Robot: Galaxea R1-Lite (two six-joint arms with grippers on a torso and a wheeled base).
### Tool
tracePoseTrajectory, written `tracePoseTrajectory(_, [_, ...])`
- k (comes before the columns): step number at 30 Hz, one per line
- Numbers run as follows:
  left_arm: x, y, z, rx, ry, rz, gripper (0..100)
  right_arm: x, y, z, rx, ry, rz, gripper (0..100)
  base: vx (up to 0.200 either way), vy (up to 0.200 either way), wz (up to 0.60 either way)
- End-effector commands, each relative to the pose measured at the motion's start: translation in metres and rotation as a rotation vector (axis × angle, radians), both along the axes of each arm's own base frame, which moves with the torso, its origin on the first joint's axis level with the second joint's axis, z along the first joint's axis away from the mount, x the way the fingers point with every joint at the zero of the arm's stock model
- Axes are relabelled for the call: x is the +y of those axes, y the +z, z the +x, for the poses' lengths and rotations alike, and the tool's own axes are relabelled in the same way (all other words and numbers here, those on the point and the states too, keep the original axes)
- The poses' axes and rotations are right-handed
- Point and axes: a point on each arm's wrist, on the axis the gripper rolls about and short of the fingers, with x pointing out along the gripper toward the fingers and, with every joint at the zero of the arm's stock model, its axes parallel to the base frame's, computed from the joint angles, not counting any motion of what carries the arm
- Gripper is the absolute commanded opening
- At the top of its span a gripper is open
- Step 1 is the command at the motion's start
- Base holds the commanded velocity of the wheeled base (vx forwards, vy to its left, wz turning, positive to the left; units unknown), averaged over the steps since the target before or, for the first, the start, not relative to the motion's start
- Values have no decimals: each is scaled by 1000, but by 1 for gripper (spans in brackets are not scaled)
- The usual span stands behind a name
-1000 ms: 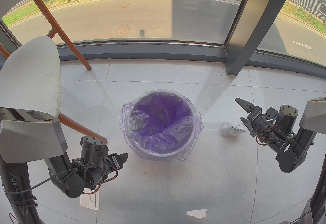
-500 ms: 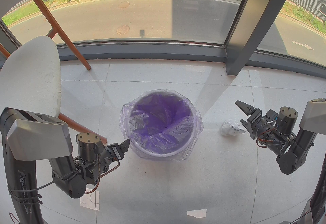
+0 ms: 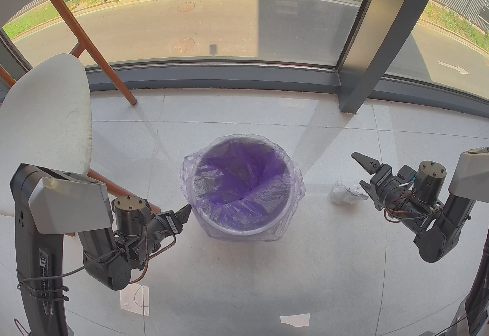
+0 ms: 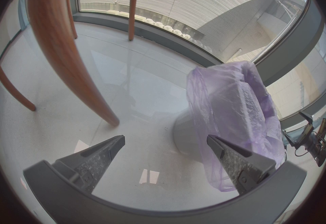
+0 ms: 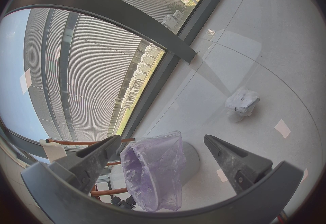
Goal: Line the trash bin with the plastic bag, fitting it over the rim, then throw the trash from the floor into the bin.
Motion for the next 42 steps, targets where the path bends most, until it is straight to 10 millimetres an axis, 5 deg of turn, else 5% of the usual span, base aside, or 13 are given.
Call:
tracePoseTrajectory(1, [-6, -3, 2, 1, -40, -12, 100, 1, 0, 0, -4, 3, 1, 100, 0, 0, 0])
tracePoseTrajectory(11, [-3, -6, -9, 38, -47, 0, 100, 0, 1, -2, -4, 1, 1, 100, 0, 0, 0])
tracePoseTrajectory(18, [1, 19, -26, -29, -55, -23, 100, 1, 1, 0, -7, 1, 1, 100, 0, 0, 0])
tracePoseTrajectory(25, [1, 17, -15, -49, -45, -27, 100, 5, 3, -2, -13, 16, 3, 100, 0, 0, 0])
tracePoseTrajectory(36, [-12, -1, 31, -64, -38, -30, 100, 5, 5, -3, -17, 15, 5, 100, 0, 0, 0])
tracePoseTrajectory(37, [-12, -1, 31, -64, -38, -30, 0, 5, 5, -3, -17, 15, 4, 100, 0, 0, 0])
tracePoseTrajectory(42, [-14, -6, 36, -62, -40, -29, 0, 5, 5, -4, -15, 12, 5, 100, 0, 0, 0])
